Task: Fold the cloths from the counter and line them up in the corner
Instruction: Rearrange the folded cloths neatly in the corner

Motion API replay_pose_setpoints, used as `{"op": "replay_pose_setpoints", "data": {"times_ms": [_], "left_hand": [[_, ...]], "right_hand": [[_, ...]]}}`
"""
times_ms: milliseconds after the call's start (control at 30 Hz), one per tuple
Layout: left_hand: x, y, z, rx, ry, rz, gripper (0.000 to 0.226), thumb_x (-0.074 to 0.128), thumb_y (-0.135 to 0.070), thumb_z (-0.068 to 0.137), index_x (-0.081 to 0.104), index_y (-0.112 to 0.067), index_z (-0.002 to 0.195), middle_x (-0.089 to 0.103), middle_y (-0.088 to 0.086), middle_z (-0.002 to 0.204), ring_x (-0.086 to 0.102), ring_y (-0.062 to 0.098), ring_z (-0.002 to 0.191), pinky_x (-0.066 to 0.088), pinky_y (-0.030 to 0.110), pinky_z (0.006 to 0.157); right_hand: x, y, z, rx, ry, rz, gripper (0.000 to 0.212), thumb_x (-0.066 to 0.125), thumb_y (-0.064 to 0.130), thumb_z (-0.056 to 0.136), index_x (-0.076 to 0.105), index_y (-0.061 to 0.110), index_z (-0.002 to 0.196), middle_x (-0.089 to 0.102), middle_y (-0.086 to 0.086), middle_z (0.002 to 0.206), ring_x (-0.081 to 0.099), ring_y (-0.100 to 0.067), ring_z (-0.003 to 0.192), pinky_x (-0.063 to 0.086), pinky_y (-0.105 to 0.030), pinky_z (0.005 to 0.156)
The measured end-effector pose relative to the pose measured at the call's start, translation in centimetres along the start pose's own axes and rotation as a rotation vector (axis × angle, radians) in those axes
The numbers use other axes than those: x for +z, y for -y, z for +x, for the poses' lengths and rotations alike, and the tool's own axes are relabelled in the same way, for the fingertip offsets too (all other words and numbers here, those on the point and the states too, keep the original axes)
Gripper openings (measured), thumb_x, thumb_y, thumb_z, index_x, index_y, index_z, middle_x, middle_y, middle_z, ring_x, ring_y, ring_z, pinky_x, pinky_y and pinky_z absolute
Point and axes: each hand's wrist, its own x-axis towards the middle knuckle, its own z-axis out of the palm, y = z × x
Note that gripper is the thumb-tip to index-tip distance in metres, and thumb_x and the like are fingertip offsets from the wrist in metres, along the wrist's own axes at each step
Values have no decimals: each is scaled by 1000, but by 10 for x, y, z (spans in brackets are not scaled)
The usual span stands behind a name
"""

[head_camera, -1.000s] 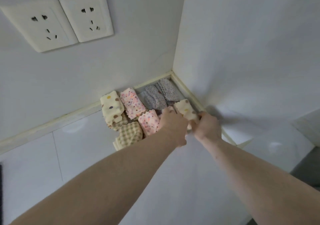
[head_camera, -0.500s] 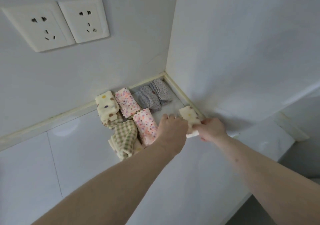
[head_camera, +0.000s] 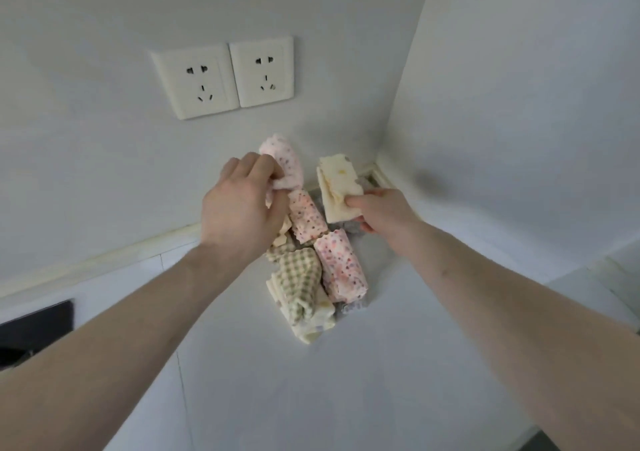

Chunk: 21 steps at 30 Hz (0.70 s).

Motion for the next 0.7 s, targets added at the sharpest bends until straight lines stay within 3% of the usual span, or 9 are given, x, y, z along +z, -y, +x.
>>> {"op": "replay_pose_setpoints", "data": {"times_ms": [100,200,400,533,700], "left_hand": [[16,30,-12,39,88,80,12,68,-19,87,60,-20,96,62,-5,97,53,24,92,38,30,58],[40,46,-28,35,217,154,17,72,-19,82,63,-19,96,64,-3,96,55,26,91,45,33,58],[59,41,-38,-95,424,185,26,70,-29,85,66,-20,108,63,-3,111,53,25,104,50,38,70],[48,34,-36,-87,385,153,43,73,-45,75,63,-24,111,59,-7,113,53,22,104,47,34,73],[41,7,0,-41,283,44,35,68,-37,76,62,-26,109,59,-7,113,53,20,105,46,34,82]], "right_hand": [[34,4,9,-33,52,-96,11,82,26,77,72,21,78,72,-4,84,69,-21,79,52,-33,69],[57,2,12,-75,70,-227,25,80,29,79,79,16,100,76,-5,99,72,-22,97,58,-36,90],[71,-12,11,-149,64,-466,30,77,34,83,76,18,108,76,-5,103,72,-23,97,56,-32,84],[60,-13,14,-177,46,-353,51,75,45,84,66,21,128,70,6,117,66,-15,108,53,-36,99],[22,-16,34,-177,-118,-368,37,64,37,94,67,21,128,68,0,130,61,-22,124,44,-30,104]]}}
